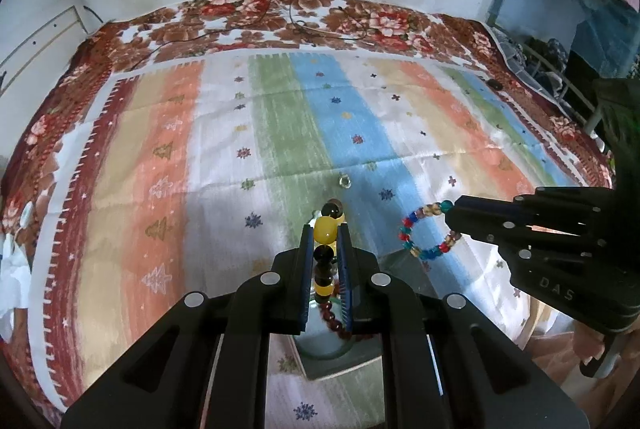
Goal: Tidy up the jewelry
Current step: 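Lift both held bracelets and carry them over the silver tin, then open the left tool over the tin while the right tool opens, dropping both bracelets, then move the left tool to the pink-white stone bracelet while the right tool moves to the gold ring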
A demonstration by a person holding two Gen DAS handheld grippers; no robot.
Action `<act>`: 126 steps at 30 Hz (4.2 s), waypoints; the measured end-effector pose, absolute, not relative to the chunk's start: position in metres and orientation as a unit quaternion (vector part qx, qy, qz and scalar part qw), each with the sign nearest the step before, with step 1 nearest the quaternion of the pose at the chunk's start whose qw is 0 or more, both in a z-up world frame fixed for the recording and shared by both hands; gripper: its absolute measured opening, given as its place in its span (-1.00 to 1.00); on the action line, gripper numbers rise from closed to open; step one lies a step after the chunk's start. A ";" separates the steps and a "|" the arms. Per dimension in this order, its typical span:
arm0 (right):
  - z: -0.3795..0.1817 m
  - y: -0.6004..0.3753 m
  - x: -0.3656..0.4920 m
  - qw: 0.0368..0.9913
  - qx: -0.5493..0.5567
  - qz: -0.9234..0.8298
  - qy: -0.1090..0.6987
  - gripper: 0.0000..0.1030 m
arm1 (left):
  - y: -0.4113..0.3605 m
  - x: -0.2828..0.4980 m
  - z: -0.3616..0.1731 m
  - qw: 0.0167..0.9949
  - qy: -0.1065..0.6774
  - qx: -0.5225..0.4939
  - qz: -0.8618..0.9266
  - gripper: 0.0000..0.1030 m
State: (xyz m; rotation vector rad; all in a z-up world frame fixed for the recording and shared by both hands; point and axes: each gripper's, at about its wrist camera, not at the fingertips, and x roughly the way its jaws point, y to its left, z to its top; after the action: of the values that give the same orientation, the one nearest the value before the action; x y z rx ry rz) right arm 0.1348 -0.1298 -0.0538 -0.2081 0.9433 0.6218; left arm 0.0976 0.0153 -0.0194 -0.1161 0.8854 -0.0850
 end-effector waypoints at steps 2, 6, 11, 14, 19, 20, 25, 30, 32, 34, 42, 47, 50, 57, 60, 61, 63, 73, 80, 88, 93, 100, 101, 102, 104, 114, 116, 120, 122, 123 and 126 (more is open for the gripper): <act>-0.054 -0.130 0.130 0.839 -0.099 0.297 0.446 -0.79 | 0.013 0.092 -0.018 0.902 0.426 -0.058 -0.043 -0.79; -0.056 -0.131 0.119 0.835 -0.099 0.303 0.447 -0.79 | 0.009 0.084 -0.018 0.903 0.423 -0.057 -0.044 -0.79; -0.062 -0.134 0.110 0.836 -0.110 0.296 0.449 -0.79 | 0.003 0.076 -0.021 0.903 0.425 -0.050 -0.041 -0.78; -0.064 -0.136 0.107 0.836 -0.108 0.295 0.450 -0.79 | 0.001 0.075 -0.022 0.903 0.425 -0.046 -0.039 -0.78; -0.065 -0.137 0.106 0.836 -0.110 0.294 0.450 -0.79 | -0.002 0.073 -0.023 0.903 0.427 -0.039 -0.036 -0.78; -0.065 -0.138 0.106 0.836 -0.110 0.294 0.451 -0.79 | -0.002 0.073 -0.023 0.903 0.427 -0.040 -0.036 -0.78; -0.070 -0.138 0.102 0.832 -0.115 0.297 0.455 -0.79 | -0.002 0.073 -0.024 0.902 0.428 -0.039 -0.037 -0.78; -0.073 -0.139 0.108 0.828 -0.113 0.292 0.466 -0.75 | -0.003 0.074 -0.028 0.901 0.431 -0.034 -0.034 -0.76; -0.072 -0.141 0.110 0.830 -0.109 0.287 0.466 -0.58 | -0.003 0.074 -0.028 0.901 0.431 -0.033 -0.033 -0.65; -0.070 -0.142 0.115 0.831 -0.103 0.283 0.467 -0.50 | -0.003 0.074 -0.028 0.901 0.431 -0.030 -0.029 -0.63; -0.075 -0.156 0.132 0.835 -0.086 0.261 0.476 -0.38 | 0.000 0.077 -0.029 0.901 0.433 -0.027 -0.028 -0.50; -0.077 -0.160 0.144 0.835 -0.080 0.254 0.481 -0.30 | 0.000 0.083 -0.031 0.899 0.436 -0.023 -0.029 -0.39; -0.079 -0.159 0.148 0.834 -0.082 0.253 0.482 -0.26 | 0.000 0.090 -0.035 0.895 0.445 -0.018 -0.031 -0.32; -0.088 -0.154 0.173 0.833 -0.084 0.242 0.490 -0.22 | 0.015 0.123 -0.054 0.880 0.475 -0.007 -0.019 -0.19; -0.095 -0.151 0.185 0.832 -0.088 0.235 0.494 -0.17 | 0.024 0.134 -0.066 0.870 0.492 -0.007 -0.019 -0.19; -0.098 -0.150 0.189 0.831 -0.090 0.233 0.497 -0.17 | 0.026 0.137 -0.069 0.868 0.497 -0.010 -0.021 -0.19; -0.105 -0.147 0.195 0.827 -0.090 0.233 0.504 -0.17 | 0.031 0.145 -0.074 0.863 0.504 -0.014 -0.022 -0.19; -0.119 -0.125 0.220 0.819 -0.115 0.232 0.511 -0.11 | 0.026 0.174 -0.098 0.845 0.533 0.012 -0.044 -0.17; -0.128 -0.119 0.237 0.816 -0.126 0.227 0.517 -0.08 | 0.021 0.193 -0.111 0.833 0.548 0.043 -0.058 -0.08; -0.143 -0.116 0.260 0.810 -0.117 0.223 0.529 -0.06 | 0.019 0.207 -0.121 0.824 0.561 0.040 -0.076 -0.07; -0.156 -0.113 0.274 0.801 -0.109 0.222 0.545 -0.05 | 0.015 0.216 -0.130 0.814 0.572 0.048 -0.091 -0.05; -0.168 -0.108 0.289 0.793 -0.102 0.225 0.557 0.02 | 0.013 0.229 -0.143 0.799 0.588 0.062 -0.114 -0.04; -0.170 -0.106 0.292 0.791 -0.103 0.226 0.559 0.02 | 0.013 0.230 -0.145 0.796 0.590 0.062 -0.116 -0.04; -0.172 -0.105 0.294 0.790 -0.103 0.226 0.560 0.02 | 0.013 0.231 -0.147 0.795 0.592 0.063 -0.119 -0.04; -0.175 -0.102 0.298 0.789 -0.104 0.226 0.562 0.03 | 0.011 0.232 -0.152 0.789 0.597 0.068 -0.128 -0.04; -0.193 -0.079 0.315 0.782 -0.115 0.227 0.569 0.03 | 0.007 0.236 -0.167 0.777 0.609 0.082 -0.141 -0.03; -0.197 -0.075 0.317 0.783 -0.121 0.224 0.568 0.03 | 0.006 0.237 -0.168 0.776 0.609 0.082 -0.141 -0.03; -0.199 -0.073 0.319 0.784 -0.124 0.224 0.565 0.05 | 0.004 0.241 -0.169 0.775 0.610 0.086 -0.139 -0.03; -0.200 -0.071 0.319 0.785 -0.131 0.222 0.564 0.00 | 0.000 0.242 -0.171 0.773 0.612 0.095 -0.137 -0.03; -0.201 -0.070 0.318 0.785 -0.136 0.221 0.562 -0.01 | -0.001 0.242 -0.171 0.772 0.612 0.103 -0.137 -0.03; -0.201 -0.070 0.318 0.787 -0.141 0.217 0.560 -0.34 | -0.007 0.244 -0.172 0.769 0.614 0.119 -0.131 -0.17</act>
State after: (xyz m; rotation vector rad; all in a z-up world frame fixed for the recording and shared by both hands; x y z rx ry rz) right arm 0.3183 -0.0702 -0.2014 -0.3042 1.2063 0.4688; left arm 0.2438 -0.0070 -0.1723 0.2580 1.3331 -0.2832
